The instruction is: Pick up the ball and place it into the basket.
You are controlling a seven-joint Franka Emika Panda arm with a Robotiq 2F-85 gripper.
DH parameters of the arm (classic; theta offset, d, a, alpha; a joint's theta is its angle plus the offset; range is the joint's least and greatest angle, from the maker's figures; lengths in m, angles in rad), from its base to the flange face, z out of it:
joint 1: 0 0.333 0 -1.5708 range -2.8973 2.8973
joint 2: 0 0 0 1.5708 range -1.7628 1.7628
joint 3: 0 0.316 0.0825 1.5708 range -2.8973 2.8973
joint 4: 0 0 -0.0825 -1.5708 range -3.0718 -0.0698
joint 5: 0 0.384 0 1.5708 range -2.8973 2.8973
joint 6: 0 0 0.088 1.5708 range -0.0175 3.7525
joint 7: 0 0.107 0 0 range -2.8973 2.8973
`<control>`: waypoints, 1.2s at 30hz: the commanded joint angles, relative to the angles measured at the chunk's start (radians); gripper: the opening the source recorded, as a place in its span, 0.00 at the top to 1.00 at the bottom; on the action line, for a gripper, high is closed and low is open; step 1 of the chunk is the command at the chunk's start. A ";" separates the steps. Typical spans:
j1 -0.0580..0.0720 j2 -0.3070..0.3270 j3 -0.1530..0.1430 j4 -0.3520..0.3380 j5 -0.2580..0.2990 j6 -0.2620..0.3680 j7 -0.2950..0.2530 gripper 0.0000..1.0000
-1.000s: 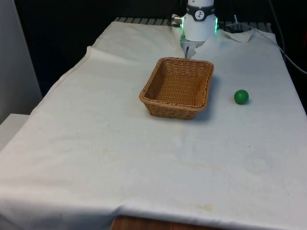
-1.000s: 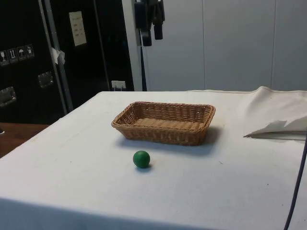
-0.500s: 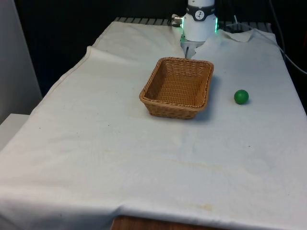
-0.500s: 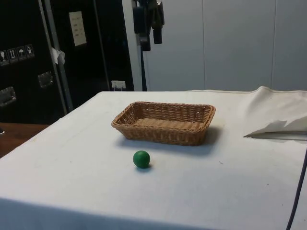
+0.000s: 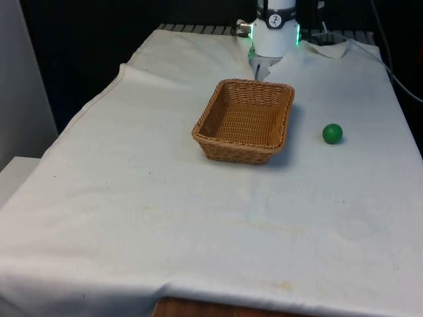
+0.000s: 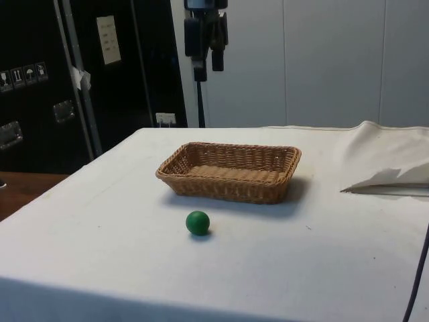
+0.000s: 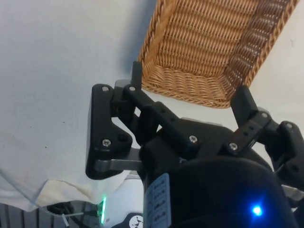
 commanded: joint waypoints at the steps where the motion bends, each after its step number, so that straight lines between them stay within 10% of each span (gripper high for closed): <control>1: 0.002 0.003 0.002 -0.005 0.006 0.014 0.005 0.00; 36: 0.005 0.163 0.099 -0.017 0.077 0.139 0.037 0.00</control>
